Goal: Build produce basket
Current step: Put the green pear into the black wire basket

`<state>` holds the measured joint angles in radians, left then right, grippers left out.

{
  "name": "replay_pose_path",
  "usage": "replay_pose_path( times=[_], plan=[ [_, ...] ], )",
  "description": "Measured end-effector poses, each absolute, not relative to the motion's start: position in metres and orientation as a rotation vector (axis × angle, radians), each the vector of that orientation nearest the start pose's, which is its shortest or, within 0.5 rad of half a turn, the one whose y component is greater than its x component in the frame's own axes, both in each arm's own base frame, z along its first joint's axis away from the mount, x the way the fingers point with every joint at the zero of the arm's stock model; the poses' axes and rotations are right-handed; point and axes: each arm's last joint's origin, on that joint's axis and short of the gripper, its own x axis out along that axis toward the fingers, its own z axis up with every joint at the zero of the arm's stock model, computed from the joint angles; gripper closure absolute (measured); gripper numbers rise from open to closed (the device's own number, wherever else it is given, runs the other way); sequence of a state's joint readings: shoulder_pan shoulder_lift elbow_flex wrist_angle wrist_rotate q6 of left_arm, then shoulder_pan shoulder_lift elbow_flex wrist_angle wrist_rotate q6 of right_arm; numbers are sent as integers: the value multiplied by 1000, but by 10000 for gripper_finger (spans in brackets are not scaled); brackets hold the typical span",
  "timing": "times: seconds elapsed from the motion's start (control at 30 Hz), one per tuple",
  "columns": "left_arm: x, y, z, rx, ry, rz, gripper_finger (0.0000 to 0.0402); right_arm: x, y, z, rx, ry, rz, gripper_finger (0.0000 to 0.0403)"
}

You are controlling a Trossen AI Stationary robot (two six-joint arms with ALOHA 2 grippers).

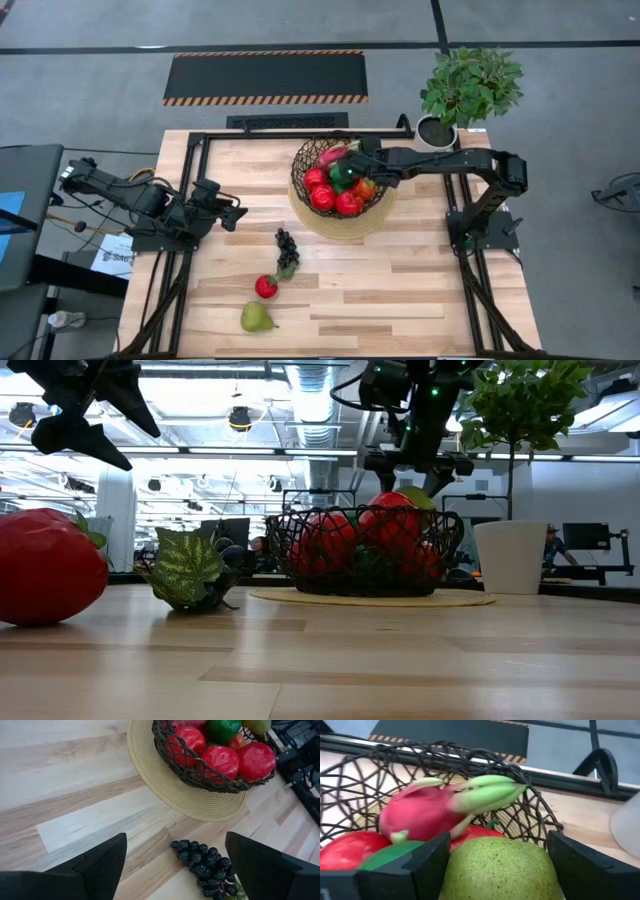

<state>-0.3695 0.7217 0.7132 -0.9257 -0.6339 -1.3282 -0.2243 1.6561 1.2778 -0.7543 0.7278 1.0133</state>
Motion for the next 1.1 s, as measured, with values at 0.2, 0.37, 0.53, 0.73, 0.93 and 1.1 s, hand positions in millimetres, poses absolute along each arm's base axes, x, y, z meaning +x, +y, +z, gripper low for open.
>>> replay_pose_path(
  times=[0.2,0.37,0.53,0.73,0.93,1.1],
  plan=[
    [119,-28,263,-807,501,717,77,317,-95,251,558,582,-1312,65],
    [119,-28,263,-813,498,719,77,314,-93,249,573,622,-1318,63],
    [119,-28,263,-816,497,720,77,312,-96,248,576,633,-1336,59],
    [119,-28,263,-811,499,719,77,308,-103,247,646,638,-1359,45],
    [119,-28,263,-807,500,718,77,307,-110,247,621,693,-1318,32],
    [119,-28,262,-804,506,723,77,312,-113,263,557,708,-1260,30]
  ],
)
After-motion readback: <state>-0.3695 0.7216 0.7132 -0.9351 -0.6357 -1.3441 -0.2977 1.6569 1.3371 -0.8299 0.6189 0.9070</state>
